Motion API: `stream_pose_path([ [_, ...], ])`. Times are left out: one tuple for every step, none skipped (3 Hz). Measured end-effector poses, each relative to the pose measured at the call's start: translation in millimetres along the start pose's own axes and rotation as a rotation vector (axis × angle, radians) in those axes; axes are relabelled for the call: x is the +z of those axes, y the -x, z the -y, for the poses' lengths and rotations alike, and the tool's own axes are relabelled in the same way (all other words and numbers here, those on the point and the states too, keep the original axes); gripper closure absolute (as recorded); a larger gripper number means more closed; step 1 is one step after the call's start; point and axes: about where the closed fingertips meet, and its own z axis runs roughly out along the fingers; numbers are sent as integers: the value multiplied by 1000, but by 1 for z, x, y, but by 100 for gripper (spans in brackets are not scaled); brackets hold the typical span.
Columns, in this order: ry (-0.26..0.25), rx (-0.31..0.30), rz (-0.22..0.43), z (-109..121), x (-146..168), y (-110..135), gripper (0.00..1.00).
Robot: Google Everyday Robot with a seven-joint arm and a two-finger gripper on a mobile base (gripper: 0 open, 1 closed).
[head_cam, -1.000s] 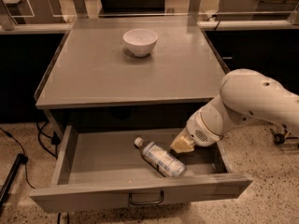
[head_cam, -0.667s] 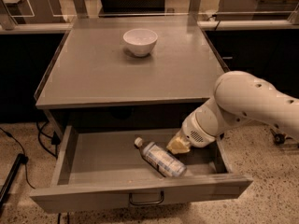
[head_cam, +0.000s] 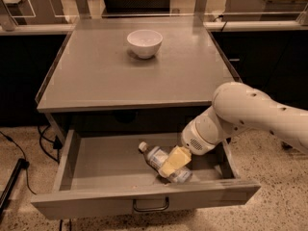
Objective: Pick blue plastic bottle from top drawer and place on counter
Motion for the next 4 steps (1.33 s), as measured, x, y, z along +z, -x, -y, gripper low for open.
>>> stream_pose_path([
  [-25, 5, -2, 3, 8, -5, 22],
  [-90, 5, 14, 8, 11, -7, 22],
  [-192, -5, 18, 11, 14, -11, 23],
  [-231, -6, 16, 14, 18, -15, 23],
])
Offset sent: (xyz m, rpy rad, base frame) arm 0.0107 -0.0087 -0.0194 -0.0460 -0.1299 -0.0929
